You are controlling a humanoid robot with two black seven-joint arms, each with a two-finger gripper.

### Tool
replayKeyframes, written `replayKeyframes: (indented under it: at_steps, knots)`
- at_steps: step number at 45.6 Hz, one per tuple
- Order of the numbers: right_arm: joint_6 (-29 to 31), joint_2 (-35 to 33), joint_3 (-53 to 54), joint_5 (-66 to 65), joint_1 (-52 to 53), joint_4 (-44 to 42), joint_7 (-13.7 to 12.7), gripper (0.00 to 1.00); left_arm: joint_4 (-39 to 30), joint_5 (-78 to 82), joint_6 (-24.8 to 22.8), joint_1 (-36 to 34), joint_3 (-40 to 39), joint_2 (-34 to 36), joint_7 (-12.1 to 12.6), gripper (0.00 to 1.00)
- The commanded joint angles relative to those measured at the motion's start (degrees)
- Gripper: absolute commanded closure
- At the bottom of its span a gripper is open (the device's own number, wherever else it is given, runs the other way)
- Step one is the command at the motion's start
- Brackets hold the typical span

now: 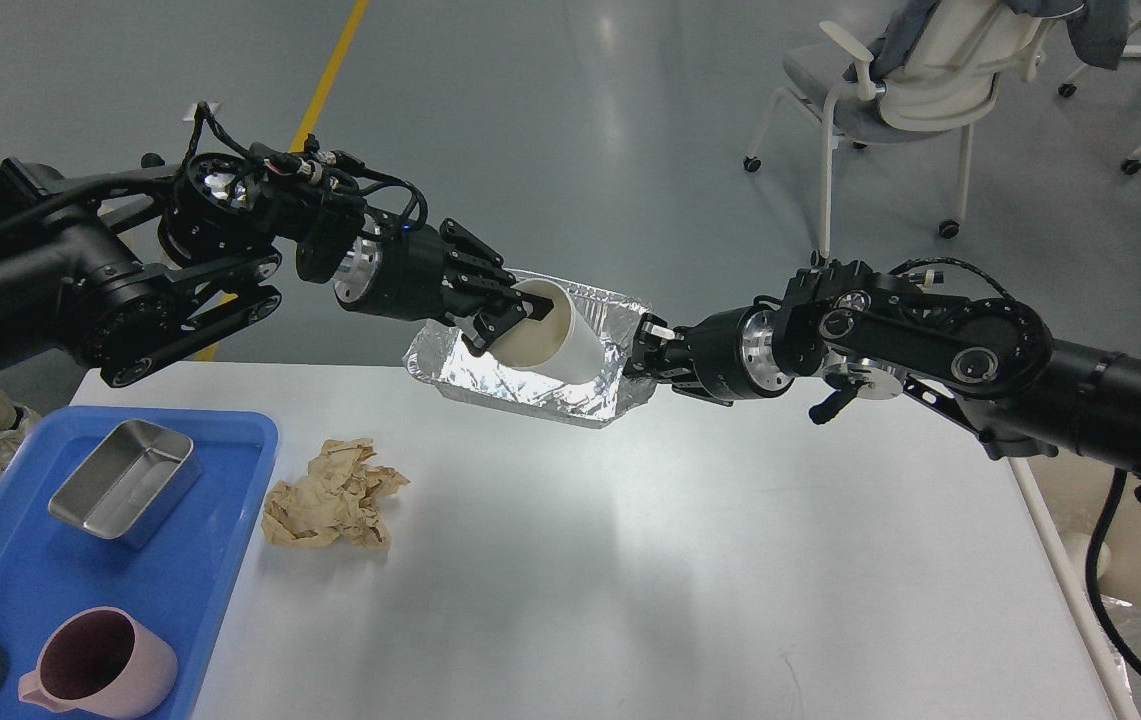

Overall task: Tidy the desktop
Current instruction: 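Lower the paper cup into the foil tray held by the right gripper, then open the left gripper and withdraw it from the cup, then move the left gripper down toward the crumpled brown paper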

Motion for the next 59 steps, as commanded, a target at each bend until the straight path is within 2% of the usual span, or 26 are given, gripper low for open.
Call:
replayKeyframes:
  at_steps: [1,4,10,15,16,20,28,38,41,47,49,55,59]
  knots:
    - [0.0,-0.3,0.0,0.0,-0.1,0.5,0.0,1.0,1.2,-0.4,0.1,0.2,-0.1,-2.2,0.0,0.83]
    - [0.0,-0.4,0.1,0.0,-0.1,0.7,0.0,1.0,1.3,-0.6,0.1,0.2,-0.2,-2.5,0.1,0.8]
    - [0.0,-0.6,0.1,0.0,-0.1,0.8,0.0,1.0,1.8,-1.5,0.1,0.1,-0.8,-2.9,0.2,0.67]
    - [0.0,-0.6,0.2,0.0,-0.1,0.7,0.0,1.0,2.6,-4.4,0.1,0.1,-0.8,-3.7,2.5,0.54]
    - [0.0,-0.6,0.2,0.0,-0.1,0.8,0.0,1.0,2.7,-5.1,0.1,0.1,-0.8,-3.7,3.1,0.5]
    - [-0.1,-0.6,0.2,0.0,-0.2,0.7,0.0,1.0,2.8,-9.9,0.4,0.2,-1.5,-3.7,4.1,0.11]
    - [-0.1,-0.6,0.2,0.0,-0.3,0.7,0.0,1.0,2.8,-17.5,0.6,0.2,-2.5,-3.2,4.2,0.09]
    - [-0.1,-0.6,0.1,0.0,-0.3,0.7,0.0,1.0,2.7,-27.6,0.7,1.2,-8.1,-1.9,4.4,0.08]
    - [-0.1,-0.6,0.1,0.0,-0.3,0.7,0.0,1.0,2.7,-32.4,0.6,2.6,-9.9,0.6,7.5,0.06]
    - [-0.2,-0.6,0.2,-0.2,-0.3,0.7,0.0,1.0,1.8,-39.7,0.0,5.8,-12.0,4.8,19.1,0.04]
    - [-0.2,-0.6,0.2,-0.2,-0.3,0.7,0.0,1.0,1.3,-42.1,-0.1,7.1,-12.9,6.2,21.8,0.03]
    - [-0.2,-0.6,0.1,-0.2,-0.4,0.7,0.0,1.0,-2.1,-47.1,0.4,11.5,-15.6,12.0,23.5,0.03]
    - [-0.1,-0.6,0.1,-0.2,-0.5,0.7,0.0,1.0,-6.7,-47.3,0.4,14.6,-15.5,18.6,25.0,0.03]
